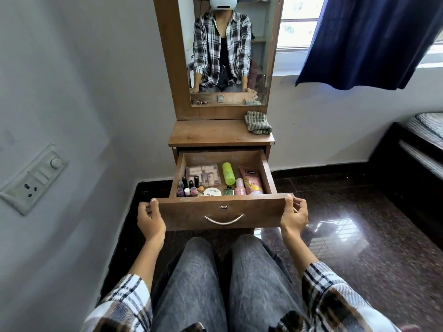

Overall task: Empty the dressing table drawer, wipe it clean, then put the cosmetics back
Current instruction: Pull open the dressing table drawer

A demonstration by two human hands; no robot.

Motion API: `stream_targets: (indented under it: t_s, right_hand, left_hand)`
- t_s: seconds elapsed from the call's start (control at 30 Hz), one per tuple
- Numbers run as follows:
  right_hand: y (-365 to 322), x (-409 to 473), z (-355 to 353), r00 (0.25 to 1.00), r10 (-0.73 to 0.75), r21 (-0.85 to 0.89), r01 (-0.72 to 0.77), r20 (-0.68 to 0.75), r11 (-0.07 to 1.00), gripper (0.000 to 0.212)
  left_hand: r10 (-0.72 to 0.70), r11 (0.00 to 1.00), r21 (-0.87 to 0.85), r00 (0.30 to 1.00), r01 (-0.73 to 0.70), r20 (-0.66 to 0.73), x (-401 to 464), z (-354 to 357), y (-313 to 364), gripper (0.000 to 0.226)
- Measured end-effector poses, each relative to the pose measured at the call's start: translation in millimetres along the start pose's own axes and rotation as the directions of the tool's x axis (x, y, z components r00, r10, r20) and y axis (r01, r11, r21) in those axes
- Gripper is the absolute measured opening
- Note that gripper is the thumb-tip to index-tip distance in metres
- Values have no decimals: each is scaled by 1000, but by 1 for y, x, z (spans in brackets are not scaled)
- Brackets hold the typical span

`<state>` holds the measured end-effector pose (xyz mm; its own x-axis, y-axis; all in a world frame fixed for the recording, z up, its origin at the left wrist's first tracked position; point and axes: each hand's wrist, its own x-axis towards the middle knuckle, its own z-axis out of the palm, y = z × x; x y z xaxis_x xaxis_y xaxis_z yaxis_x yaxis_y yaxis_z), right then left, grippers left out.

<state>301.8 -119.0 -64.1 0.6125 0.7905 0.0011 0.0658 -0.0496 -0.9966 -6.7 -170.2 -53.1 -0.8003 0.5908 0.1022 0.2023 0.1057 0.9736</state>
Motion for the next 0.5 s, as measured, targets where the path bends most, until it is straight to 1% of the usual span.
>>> stream_targets:
  t_s: [0.23,0.33,0.5]
  right_hand:
    - [-1,-1,2,1000,5,10,-4,-13,1000,19]
    - [-2,0,3,999,37,22,-37,-9,999,20]
    - [-9,4,4,994,97,44,-95,-43,995,19]
  left_hand:
    - [-5,1000,3,1000,5,-7,3,2,0,23]
    - [-10,1000,3,1000,10,-7,3,3,-1,24]
    - [-22,999,27,999,21,27,8,-1,-4,26]
